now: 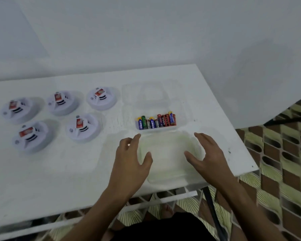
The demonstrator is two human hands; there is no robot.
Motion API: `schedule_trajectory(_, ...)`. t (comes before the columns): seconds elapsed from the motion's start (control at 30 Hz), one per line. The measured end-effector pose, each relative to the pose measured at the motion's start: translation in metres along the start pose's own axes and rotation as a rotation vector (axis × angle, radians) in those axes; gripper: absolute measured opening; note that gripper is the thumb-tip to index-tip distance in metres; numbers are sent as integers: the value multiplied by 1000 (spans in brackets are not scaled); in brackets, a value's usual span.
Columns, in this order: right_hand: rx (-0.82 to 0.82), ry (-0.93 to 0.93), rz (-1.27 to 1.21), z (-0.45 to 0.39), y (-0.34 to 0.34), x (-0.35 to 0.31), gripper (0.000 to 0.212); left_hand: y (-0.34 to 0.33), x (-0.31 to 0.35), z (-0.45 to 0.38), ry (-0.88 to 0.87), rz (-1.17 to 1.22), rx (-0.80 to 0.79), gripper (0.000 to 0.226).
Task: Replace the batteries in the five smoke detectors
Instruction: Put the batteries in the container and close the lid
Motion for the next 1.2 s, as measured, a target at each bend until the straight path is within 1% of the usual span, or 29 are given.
schedule_trajectory(0.17, -103, -44, -23, -1, -8, 11, 70, -17, -2, 12, 190, -108, -34, 73)
schedule_trajectory(0.27, -137, -25, -35, -3, -11, 11, 67, -23, 1, 14, 234, -119, -21, 75)
schedule_trajectory(0.4, -112, -2, -74, 0, -10, 11, 65, -25, 2, 19, 262, -74, 8, 75)
schedule_trajectory(0.53, -69, 15, -122, 5, -1, 8, 66, -21, 9, 29, 239, -24, 72, 72)
schedule_trajectory(0.73, -12, 47, -255, 9, 19, -10, 67, -1, 36, 32, 102, 61, 187, 67)
schedule_trajectory(0.9, 28, 116, -265, -19, 31, -33, 69, 24, 50, 1, -1, 28, 260, 67)
schedule_trajectory(1.0, 13, 96, -255, -56, 28, -43, 67, 30, 51, -42, -15, -28, 238, 66)
schedule_trajectory(1.1, -9, 54, -251, -87, 17, -43, 68, 25, 39, -80, 55, -66, 163, 66)
schedule_trajectory(1.2, -33, 22, -236, -99, 7, -43, 65, 16, 26, -95, 122, -102, 114, 63)
Point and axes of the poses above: each hand's wrist, its own z-axis away from the middle knuckle, its own y-axis out of the back of the hand, x = y × z, the point moved 5 cm from there along -z, towards the middle knuckle, and after that the axes turned 2 degrees about -y, right-handed, at the moved point
